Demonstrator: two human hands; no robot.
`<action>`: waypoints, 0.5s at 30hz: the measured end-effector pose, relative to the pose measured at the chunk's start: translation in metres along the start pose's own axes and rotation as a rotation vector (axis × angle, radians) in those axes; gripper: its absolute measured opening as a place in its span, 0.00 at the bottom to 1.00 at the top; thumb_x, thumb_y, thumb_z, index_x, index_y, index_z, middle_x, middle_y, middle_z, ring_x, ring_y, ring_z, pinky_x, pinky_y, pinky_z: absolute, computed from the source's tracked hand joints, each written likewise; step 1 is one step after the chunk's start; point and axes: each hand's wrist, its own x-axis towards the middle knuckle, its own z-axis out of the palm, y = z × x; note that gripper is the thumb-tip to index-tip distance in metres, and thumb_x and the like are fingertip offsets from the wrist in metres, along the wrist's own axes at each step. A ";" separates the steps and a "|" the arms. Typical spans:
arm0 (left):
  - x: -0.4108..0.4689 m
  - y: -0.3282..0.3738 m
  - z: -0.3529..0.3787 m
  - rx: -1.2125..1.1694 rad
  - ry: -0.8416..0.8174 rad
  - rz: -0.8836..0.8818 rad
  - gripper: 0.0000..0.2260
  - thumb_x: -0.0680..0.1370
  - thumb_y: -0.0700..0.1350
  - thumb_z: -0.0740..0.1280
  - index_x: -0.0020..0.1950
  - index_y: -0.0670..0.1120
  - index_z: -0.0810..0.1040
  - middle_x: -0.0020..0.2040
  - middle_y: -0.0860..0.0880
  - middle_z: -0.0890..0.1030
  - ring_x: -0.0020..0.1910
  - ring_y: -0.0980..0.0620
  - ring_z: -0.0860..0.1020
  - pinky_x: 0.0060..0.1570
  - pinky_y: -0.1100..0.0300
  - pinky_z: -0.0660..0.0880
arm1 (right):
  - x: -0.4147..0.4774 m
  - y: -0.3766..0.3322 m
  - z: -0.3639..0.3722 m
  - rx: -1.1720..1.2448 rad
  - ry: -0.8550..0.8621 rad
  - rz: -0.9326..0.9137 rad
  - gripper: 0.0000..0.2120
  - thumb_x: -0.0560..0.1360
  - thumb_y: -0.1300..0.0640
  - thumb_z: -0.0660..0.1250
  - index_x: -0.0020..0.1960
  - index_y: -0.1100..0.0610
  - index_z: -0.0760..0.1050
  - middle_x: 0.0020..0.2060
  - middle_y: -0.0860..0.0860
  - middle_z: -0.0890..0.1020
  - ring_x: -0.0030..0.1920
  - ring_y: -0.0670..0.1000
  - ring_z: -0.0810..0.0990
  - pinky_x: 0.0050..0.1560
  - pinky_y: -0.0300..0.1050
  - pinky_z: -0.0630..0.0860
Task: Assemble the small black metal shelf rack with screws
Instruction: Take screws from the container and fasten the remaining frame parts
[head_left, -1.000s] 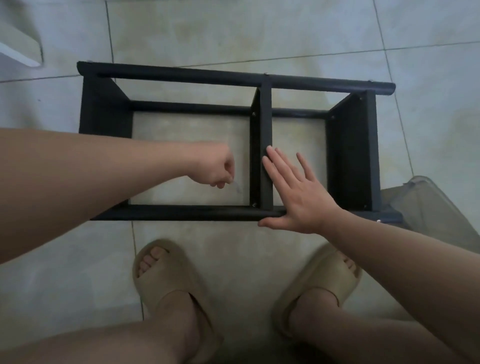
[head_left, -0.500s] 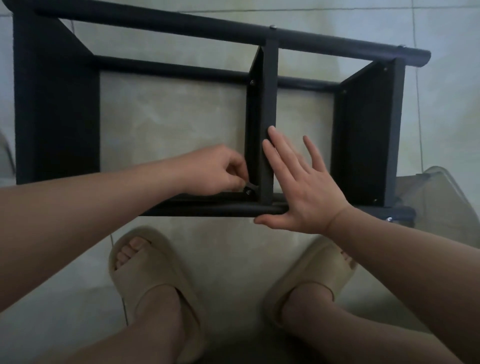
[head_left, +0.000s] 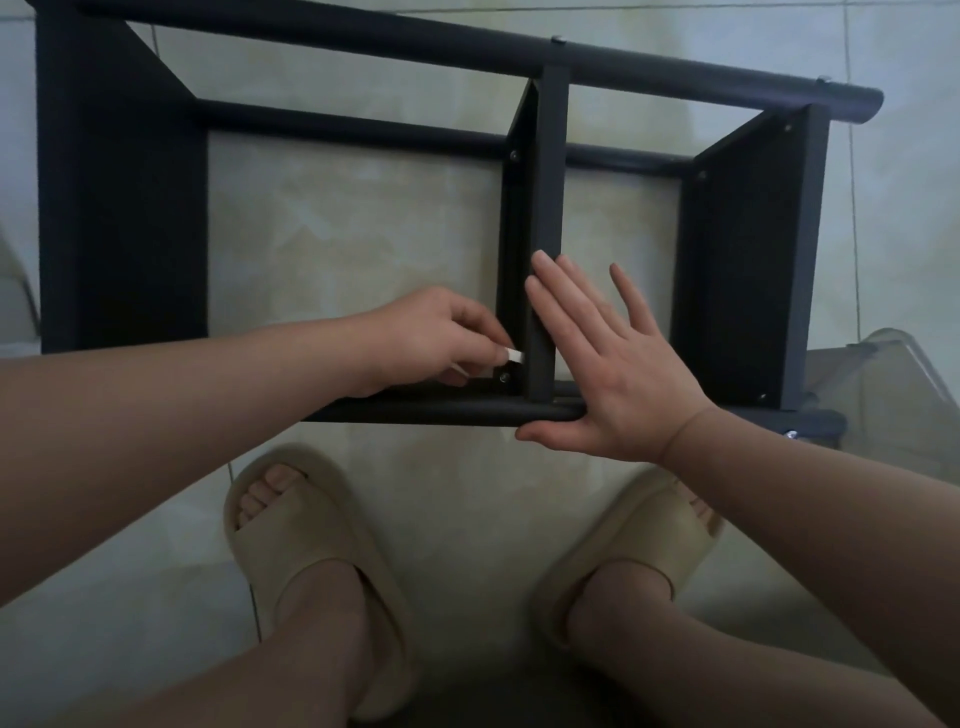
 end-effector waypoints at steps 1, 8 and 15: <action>0.001 0.001 0.001 -0.033 0.000 -0.010 0.05 0.78 0.39 0.70 0.45 0.48 0.82 0.36 0.54 0.81 0.39 0.57 0.80 0.45 0.61 0.78 | 0.000 0.000 0.000 0.004 0.003 0.002 0.53 0.73 0.25 0.58 0.82 0.63 0.50 0.82 0.58 0.50 0.82 0.56 0.48 0.78 0.68 0.51; 0.008 0.006 0.007 -0.440 -0.048 -0.118 0.07 0.80 0.40 0.68 0.42 0.46 0.76 0.39 0.45 0.82 0.41 0.50 0.84 0.42 0.59 0.80 | 0.000 -0.001 0.000 0.014 0.005 0.004 0.54 0.73 0.26 0.59 0.82 0.63 0.51 0.82 0.57 0.50 0.82 0.56 0.48 0.77 0.68 0.52; 0.014 0.002 0.008 -0.440 0.025 -0.165 0.03 0.78 0.45 0.71 0.49 0.47 0.80 0.41 0.48 0.84 0.41 0.53 0.85 0.39 0.61 0.79 | 0.001 -0.001 0.000 0.021 -0.014 0.012 0.54 0.73 0.25 0.59 0.82 0.63 0.51 0.82 0.57 0.49 0.82 0.56 0.48 0.78 0.67 0.52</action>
